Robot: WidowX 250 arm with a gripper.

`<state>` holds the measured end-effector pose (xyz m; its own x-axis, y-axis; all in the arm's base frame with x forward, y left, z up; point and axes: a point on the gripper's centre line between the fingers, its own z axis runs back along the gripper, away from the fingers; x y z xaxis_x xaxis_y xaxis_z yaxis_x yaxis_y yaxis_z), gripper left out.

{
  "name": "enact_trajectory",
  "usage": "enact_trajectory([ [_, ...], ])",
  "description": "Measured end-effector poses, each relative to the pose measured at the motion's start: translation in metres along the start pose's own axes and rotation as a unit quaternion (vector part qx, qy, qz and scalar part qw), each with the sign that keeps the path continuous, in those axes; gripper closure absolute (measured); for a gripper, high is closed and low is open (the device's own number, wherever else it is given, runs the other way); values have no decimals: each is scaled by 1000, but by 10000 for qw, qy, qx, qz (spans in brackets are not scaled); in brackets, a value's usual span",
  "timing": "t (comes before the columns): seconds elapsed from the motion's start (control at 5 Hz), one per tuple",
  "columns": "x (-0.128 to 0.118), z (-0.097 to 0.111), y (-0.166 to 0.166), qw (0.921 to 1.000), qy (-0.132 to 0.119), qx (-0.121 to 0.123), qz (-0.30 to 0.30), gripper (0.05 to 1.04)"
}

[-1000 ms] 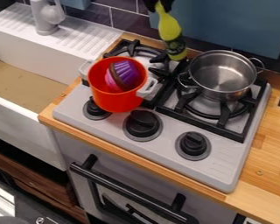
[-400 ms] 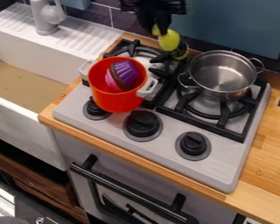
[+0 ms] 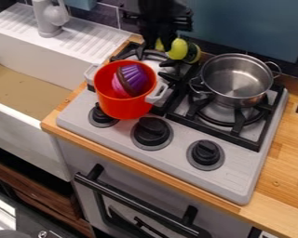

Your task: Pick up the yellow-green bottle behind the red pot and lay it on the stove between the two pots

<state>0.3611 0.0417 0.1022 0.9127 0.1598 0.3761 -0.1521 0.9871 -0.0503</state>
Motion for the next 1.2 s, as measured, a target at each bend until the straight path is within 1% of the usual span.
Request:
enact_trajectory([
  [0.2,-6,0,2,9997,175,131,66,827],
  [0.4,-13,-15,1,9979,570,284,116,827],
  [0.6,-19,-24,1,9966,760,309,86,827],
  [0.8,-25,-29,0,9951,938,285,120,830],
  [1.0,-19,-25,2,9943,1003,210,290,776],
  [1.2,-6,-18,7,9950,873,117,473,504],
])
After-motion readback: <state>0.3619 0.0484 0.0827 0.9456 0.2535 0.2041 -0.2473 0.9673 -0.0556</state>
